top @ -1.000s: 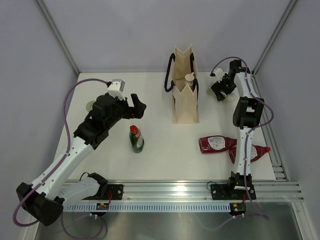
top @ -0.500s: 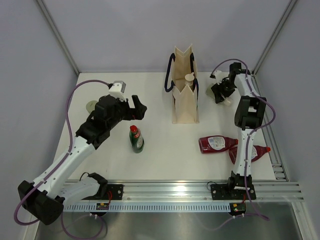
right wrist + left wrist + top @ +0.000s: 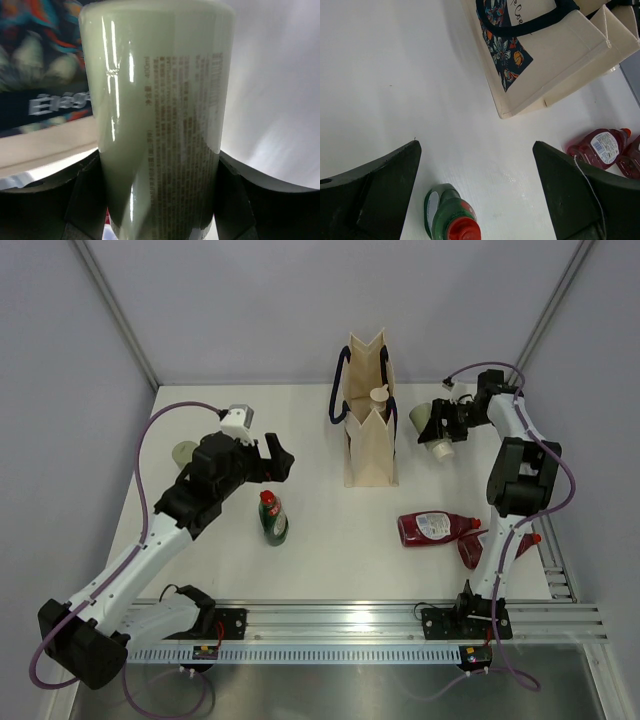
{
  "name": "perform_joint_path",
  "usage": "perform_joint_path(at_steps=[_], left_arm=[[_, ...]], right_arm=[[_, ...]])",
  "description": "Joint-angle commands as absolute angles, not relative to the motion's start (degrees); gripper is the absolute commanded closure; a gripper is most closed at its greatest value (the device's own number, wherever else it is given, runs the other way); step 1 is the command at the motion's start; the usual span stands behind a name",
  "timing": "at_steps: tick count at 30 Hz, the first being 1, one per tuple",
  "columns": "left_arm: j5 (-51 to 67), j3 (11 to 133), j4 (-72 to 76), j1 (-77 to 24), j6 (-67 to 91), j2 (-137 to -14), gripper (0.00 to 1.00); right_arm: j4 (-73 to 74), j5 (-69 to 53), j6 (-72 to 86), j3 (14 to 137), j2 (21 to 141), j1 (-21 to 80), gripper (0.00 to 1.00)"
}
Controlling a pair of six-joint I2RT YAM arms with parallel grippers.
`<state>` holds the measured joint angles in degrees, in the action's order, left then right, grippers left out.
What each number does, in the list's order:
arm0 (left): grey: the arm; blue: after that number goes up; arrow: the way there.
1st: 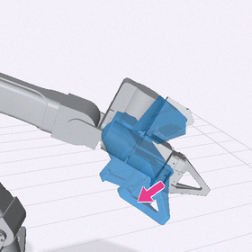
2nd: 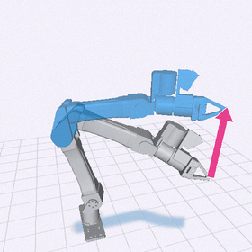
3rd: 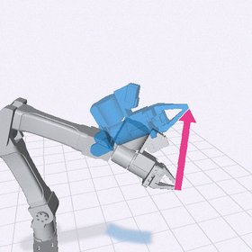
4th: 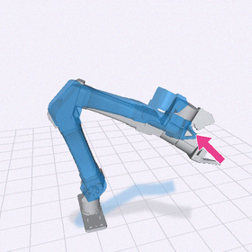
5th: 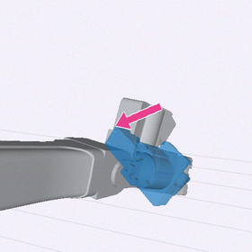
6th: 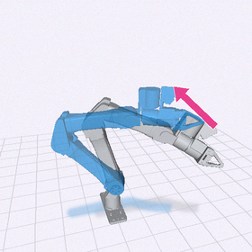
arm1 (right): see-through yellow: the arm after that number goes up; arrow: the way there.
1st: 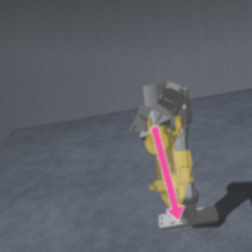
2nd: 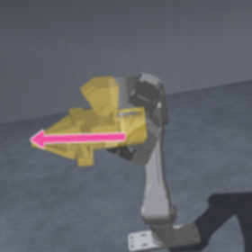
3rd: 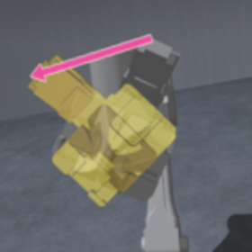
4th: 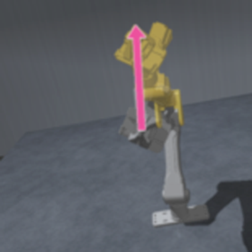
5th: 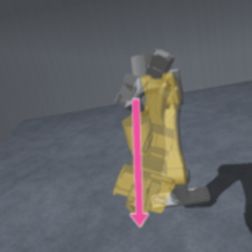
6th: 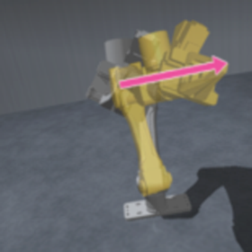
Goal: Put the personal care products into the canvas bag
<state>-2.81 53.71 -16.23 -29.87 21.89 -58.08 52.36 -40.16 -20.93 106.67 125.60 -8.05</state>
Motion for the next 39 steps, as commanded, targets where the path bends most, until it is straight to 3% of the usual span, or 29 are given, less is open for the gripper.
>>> perform_joint_path(at_steps=[1,6,14,20,28,39], left_arm=[[-3.08,52.82,-13.27,-29.53,21.62,-55.73,0.01],[-4.92,51.51,-15.2,-29.44,21.97,-53.09,0.01],[-5.98,51.06,-16.52,-29.44,22.24,-51.85,0.01],[-5.89,51.77,-17.14,-29.36,22.67,-52.47,0.01],[-7.73,47.47,-16.17,-29.36,26.01,-48.08,0.01],[-10.46,45.0,-17.23,-29.27,25.23,-45.44,0.01]], right_arm=[[43.25,-54.03,-6.11,103.98,116.38,-9.23,1.0],[39.02,-54.68,2.78,104.76,106.19,-9.58,1.0],[39.28,-49.49,8.87,116.79,102.3,-3.89,1.0],[37.37,-29.82,15.19,126.54,107.13,10.87,1.0],[30.41,-9.94,21.97,134.29,116.52,17.49,1.0],[26.62,-2.9,21.27,121.47,114.87,17.49,1.0]])
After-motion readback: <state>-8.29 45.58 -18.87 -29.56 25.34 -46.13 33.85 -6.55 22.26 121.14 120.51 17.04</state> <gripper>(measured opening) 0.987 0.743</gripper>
